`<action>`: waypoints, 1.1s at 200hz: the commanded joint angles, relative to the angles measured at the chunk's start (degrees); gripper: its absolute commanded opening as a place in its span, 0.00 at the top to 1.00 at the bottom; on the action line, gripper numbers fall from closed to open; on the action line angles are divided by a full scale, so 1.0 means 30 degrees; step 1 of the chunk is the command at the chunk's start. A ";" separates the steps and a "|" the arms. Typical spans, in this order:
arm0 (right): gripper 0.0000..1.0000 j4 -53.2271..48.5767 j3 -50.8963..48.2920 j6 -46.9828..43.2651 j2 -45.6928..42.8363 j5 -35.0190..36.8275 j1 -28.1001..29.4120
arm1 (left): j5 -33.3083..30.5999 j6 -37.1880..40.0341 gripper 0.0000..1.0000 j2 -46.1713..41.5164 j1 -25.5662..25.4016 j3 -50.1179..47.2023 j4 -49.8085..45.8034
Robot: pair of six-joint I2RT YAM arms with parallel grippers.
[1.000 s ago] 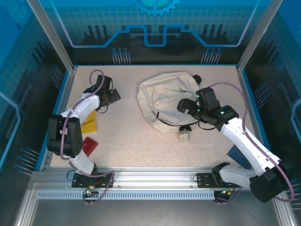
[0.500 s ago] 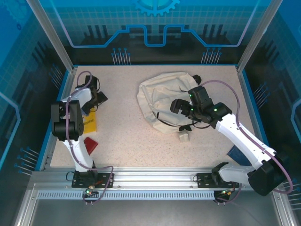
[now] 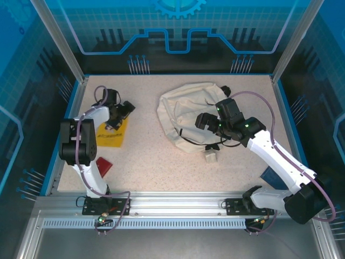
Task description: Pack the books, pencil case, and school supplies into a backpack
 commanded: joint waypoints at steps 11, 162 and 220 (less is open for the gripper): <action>0.00 -0.0350 0.0430 0.0233 0.0016 0.0311 0.0327 | 0.4782 -0.2240 0.01 -0.0129 -0.1635 -0.0557 0.0322; 0.00 0.0199 0.1100 0.0130 0.1433 -0.0535 0.1309 | -0.1886 0.5748 0.01 0.0726 0.3085 0.2938 -0.6434; 0.00 0.0174 0.1235 0.0228 0.1606 -0.0389 0.1396 | -0.0281 0.5429 0.01 0.0992 0.3209 0.2092 -0.6499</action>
